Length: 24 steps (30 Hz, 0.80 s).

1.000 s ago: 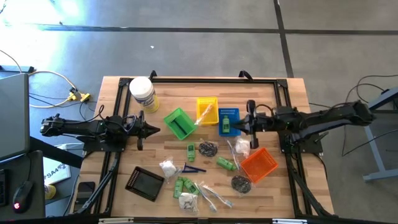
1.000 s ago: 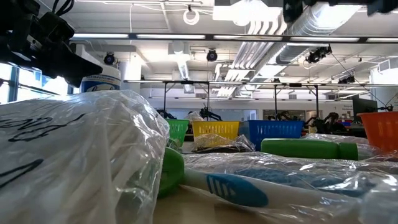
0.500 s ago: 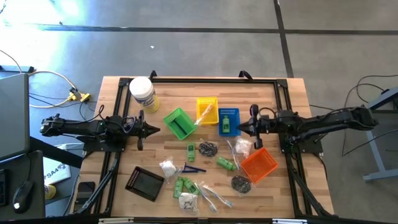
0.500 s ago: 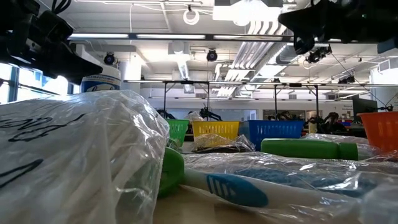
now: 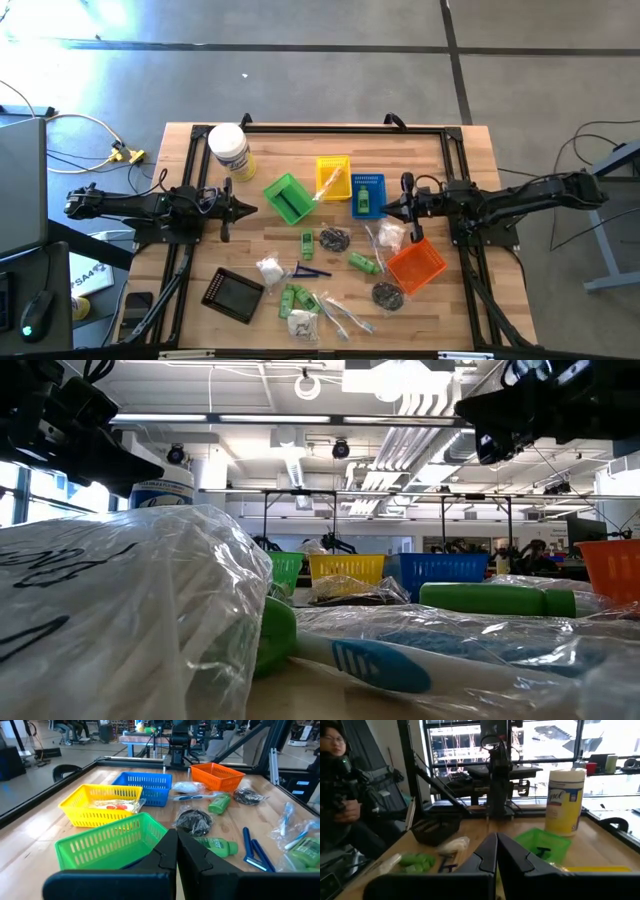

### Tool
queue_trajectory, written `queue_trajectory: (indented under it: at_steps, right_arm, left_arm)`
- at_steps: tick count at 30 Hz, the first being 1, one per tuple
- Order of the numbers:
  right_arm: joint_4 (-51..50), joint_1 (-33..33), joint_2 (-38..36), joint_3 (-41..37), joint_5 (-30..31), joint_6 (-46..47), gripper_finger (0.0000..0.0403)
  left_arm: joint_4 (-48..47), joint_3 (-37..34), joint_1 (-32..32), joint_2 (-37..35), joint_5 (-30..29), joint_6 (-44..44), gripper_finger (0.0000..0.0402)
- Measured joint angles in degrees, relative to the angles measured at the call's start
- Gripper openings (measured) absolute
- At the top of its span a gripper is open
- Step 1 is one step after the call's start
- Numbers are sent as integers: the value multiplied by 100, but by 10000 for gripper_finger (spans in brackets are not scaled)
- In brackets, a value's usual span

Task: Pick & Place Travel size toiletries
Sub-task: Put the cotton pack into the black basket

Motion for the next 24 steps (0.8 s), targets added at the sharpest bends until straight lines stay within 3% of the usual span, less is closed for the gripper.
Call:
queue_trajectory:
  at_steps: [5, 10, 15, 20, 24]
  right_arm:
    - [976, 193, -44, -552, 576, -113, 3]
    - [1046, 195, -280, -636, 485, -118, 3]
    - [1167, 196, -327, -636, -86, -61, 3]
    - [1186, 195, -327, -636, 2, -183, 3]
    - [1151, 195, -325, -636, 137, -326, 3]
  left_arm:
    - [0, 0, 0, 0, 5, -126, 0]
    - [37, -7, 0, -1, 85, -164, 0]
    - [389, -15, 0, 0, 98, -292, 0]
    - [1033, -15, 0, -2, 558, -95, 0]
    - [1106, -15, -4, -1, 565, -112, 0]
